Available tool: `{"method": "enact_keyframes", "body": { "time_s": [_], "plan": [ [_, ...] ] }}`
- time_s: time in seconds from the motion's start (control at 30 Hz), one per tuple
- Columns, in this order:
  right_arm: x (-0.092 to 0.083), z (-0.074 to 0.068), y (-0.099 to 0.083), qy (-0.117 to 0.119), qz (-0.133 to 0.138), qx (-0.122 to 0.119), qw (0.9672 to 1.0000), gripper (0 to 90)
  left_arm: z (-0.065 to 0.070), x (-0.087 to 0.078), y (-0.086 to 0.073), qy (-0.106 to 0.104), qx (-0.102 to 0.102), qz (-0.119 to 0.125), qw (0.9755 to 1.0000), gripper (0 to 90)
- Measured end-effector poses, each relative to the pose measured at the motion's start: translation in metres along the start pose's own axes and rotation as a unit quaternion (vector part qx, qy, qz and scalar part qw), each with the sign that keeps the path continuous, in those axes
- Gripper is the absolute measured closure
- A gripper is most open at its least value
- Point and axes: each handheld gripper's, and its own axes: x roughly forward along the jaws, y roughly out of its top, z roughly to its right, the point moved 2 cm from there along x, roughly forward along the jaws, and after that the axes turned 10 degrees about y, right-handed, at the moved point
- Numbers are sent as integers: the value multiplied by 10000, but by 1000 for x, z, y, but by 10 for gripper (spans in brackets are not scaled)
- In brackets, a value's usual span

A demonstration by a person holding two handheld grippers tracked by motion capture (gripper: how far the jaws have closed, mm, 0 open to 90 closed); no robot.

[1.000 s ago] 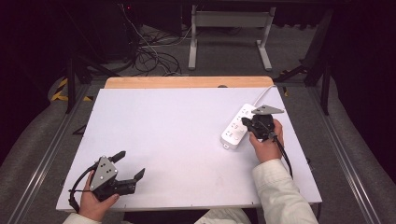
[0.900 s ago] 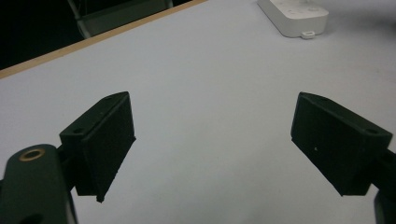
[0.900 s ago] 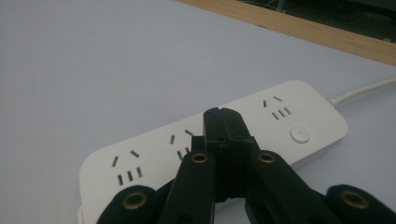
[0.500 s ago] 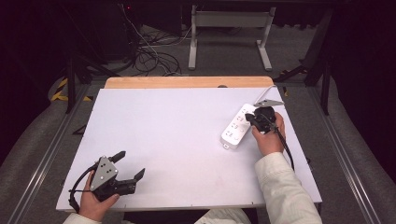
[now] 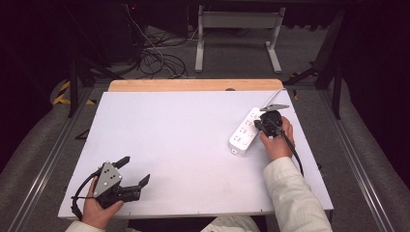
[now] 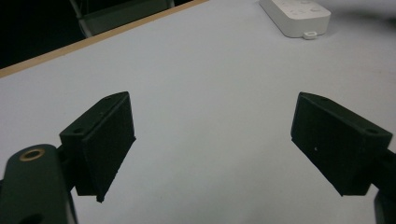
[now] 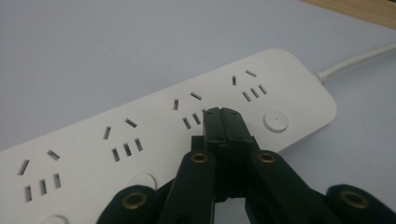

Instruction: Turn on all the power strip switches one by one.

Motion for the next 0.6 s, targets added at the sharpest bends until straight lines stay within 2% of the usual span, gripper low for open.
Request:
{"method": "enact_keyframes", "body": {
  "time_s": [0.33, 0.6],
  "plan": [
    [3, -3, -1, -64, 55, -92, 9999, 900, 0, 0, 0, -1, 5, 1, 10000, 138],
    [5, -4, -1, -105, 38, -58, 9999, 900, 0, -1, 0, -12, 1, 14, 10000, 138]
  ]
}}
